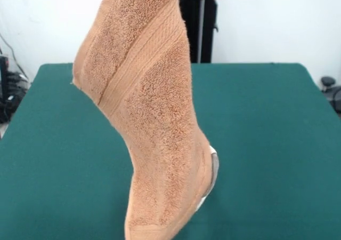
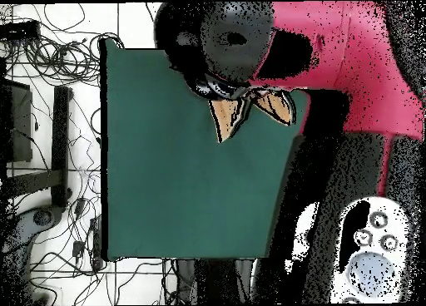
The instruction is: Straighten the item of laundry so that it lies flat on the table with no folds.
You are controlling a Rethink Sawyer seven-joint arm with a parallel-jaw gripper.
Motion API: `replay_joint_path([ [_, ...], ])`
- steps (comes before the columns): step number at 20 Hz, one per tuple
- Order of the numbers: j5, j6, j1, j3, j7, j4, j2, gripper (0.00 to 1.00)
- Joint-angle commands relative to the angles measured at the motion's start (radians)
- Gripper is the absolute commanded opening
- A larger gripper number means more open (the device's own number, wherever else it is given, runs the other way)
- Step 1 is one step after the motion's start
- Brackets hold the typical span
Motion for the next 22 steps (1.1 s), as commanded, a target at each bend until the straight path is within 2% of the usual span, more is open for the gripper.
replay_joint_path([
  [1,0.031,-0.113,-0.001,0.049,-0.151,0.273,-0.052,0.0],
  [10,0.017,0.01,0.106,0.001,0.068,0.187,-0.026,0.0],
  [22,0.058,-0.02,0.174,-0.028,0.15,0.222,-0.028,0.0],
])
